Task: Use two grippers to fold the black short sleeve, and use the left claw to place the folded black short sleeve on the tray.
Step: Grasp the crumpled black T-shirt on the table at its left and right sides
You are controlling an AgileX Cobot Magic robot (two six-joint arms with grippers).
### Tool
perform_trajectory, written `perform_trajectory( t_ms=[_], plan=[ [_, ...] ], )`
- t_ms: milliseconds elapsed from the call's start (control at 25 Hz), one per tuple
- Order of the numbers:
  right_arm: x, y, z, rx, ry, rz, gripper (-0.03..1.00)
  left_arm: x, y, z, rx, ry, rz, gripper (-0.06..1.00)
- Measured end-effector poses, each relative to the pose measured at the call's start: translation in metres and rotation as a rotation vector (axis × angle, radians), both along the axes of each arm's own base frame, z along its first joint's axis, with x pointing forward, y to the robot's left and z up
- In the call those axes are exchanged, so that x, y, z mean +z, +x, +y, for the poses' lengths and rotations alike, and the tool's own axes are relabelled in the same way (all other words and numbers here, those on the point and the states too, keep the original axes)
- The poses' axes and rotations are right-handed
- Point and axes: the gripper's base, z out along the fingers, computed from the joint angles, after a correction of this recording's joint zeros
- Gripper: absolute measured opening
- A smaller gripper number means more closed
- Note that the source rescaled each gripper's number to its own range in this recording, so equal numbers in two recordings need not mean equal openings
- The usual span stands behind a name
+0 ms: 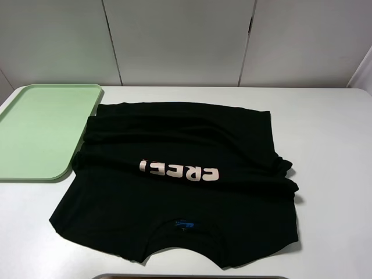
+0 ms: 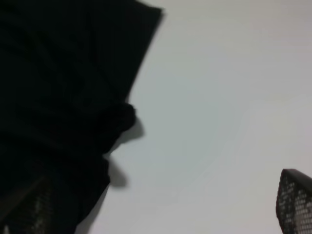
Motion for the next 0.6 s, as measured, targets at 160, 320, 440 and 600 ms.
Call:
perform_trajectory(
  t_ms=[160,320,440,600],
  plan=[
    [-0.015,0.031,0.027,0.218,-0.076,0.105,1.0,-0.015,0.02,-0.029,-0.187,0.07,0.107,0.98],
    [-0.039,0.049,0.066,0.445,-0.161,0.191,1.0,-0.035,0.04,-0.053,-0.281,0.139,0.217,0.98],
    [-0.057,0.054,0.098,0.592,-0.218,0.236,1.0,-0.052,0.053,-0.068,-0.332,0.186,0.303,0.98],
    [-0.084,0.056,0.133,0.743,-0.295,0.302,1.0,-0.08,0.07,-0.087,-0.446,0.23,0.402,0.98]
  ],
)
